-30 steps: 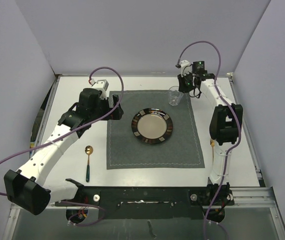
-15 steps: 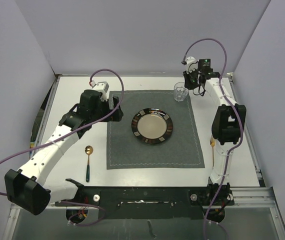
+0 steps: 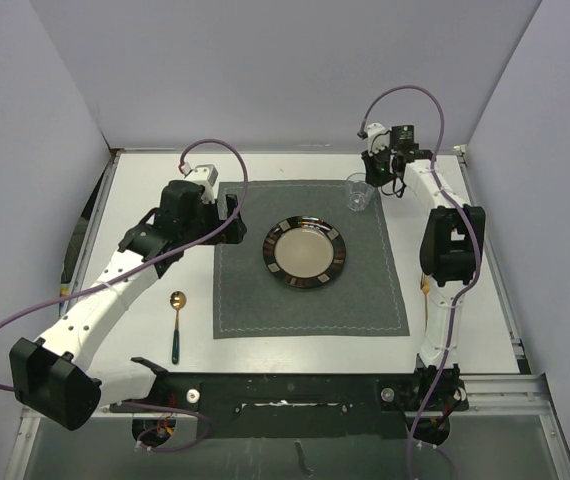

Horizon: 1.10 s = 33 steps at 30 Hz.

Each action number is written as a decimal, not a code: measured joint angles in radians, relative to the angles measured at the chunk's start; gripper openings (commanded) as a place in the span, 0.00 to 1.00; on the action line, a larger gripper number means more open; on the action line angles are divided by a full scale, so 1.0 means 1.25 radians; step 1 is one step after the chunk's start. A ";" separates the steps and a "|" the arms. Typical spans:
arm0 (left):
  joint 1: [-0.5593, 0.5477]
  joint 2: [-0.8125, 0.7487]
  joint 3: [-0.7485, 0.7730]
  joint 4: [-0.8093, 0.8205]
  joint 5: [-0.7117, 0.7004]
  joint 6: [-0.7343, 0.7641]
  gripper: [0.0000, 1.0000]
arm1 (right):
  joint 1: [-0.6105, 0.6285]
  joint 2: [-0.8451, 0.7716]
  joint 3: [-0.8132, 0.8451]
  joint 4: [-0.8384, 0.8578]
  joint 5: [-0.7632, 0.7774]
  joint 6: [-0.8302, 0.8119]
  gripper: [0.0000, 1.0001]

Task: Set the dinner table for one person
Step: Place the cup on the napkin.

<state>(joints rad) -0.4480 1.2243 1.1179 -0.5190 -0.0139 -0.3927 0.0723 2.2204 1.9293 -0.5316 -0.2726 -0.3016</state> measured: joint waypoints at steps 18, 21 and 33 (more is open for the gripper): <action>0.000 0.021 -0.002 0.007 0.009 -0.006 0.98 | 0.000 0.001 -0.015 0.023 0.004 -0.014 0.56; 0.000 0.025 -0.002 0.008 0.012 -0.006 0.98 | 0.000 0.001 -0.015 0.025 0.006 -0.018 0.57; 0.016 0.041 0.054 -0.030 -0.028 0.034 0.98 | 0.013 -0.046 0.002 -0.012 0.057 -0.072 0.45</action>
<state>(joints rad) -0.4278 1.2751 1.1851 -0.5568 -0.0490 -0.3500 0.0883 2.1632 1.9324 -0.5461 -0.2012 -0.3916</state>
